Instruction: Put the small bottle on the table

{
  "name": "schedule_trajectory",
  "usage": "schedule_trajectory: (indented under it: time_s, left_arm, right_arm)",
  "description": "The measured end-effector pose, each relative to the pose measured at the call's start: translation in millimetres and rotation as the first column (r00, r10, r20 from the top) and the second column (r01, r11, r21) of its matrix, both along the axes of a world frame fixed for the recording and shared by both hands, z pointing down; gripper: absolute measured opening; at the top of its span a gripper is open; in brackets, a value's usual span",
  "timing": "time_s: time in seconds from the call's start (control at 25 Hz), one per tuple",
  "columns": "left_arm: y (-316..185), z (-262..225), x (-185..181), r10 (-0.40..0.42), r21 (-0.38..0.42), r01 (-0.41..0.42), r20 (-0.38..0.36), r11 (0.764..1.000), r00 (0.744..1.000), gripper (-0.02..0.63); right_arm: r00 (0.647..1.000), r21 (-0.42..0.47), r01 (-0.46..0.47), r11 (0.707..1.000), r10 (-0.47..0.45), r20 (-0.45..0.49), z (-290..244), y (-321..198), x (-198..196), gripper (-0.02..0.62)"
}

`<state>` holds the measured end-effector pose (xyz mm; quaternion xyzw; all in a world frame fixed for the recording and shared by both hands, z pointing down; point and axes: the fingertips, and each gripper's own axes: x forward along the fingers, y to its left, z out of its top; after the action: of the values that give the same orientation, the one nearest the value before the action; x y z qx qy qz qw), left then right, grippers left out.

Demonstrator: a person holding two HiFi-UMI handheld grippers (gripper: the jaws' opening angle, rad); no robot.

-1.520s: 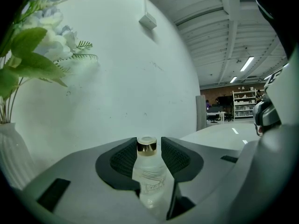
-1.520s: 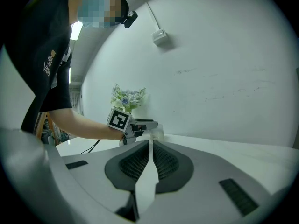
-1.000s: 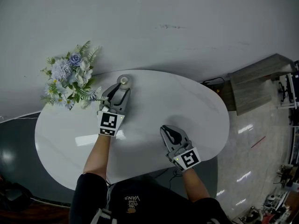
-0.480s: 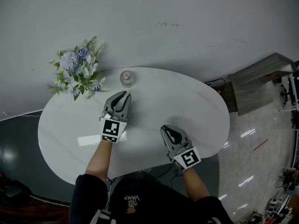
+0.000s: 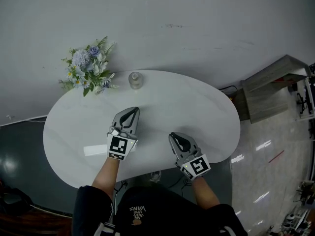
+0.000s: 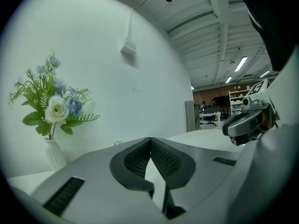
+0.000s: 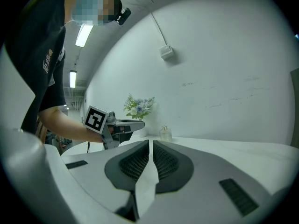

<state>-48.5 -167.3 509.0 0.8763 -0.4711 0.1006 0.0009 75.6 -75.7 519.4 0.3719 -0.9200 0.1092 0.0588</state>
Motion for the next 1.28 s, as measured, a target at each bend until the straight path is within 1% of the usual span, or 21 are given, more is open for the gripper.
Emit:
schedule_trajectory:
  time_s: [0.28,0.48,0.72,1.0,1.28]
  left_arm:
    - [59,-19,6,-0.001,-0.011,0.0,-0.026,1.0,1.0,0.02]
    - [98,-26,7,-0.018,-0.016,0.018,-0.038,1.0,0.999,0.02]
    - [136,-36,8,-0.044,-0.016,0.043,-0.045,0.999,0.998,0.02]
    - [180,-44,11,-0.054,-0.017,0.054,-0.044,0.998,0.998,0.019]
    - [222,-51,18,-0.076,-0.025,0.075,-0.054,0.997,0.996,0.018]
  right_arm:
    - [1.0,0.013,0.021,1.0,-0.021,0.001,-12,27,2,0.052]
    - [0.999,0.029,0.038,0.999,-0.038,0.004,-19,46,2,0.052]
    - [0.998,0.038,0.054,0.998,-0.055,0.02,-28,71,4,0.052]
    - [0.997,0.05,0.073,0.996,-0.075,0.034,-33,100,3,0.052]
    - [0.996,0.047,0.082,0.996,-0.084,0.038,-39,129,11,0.052]
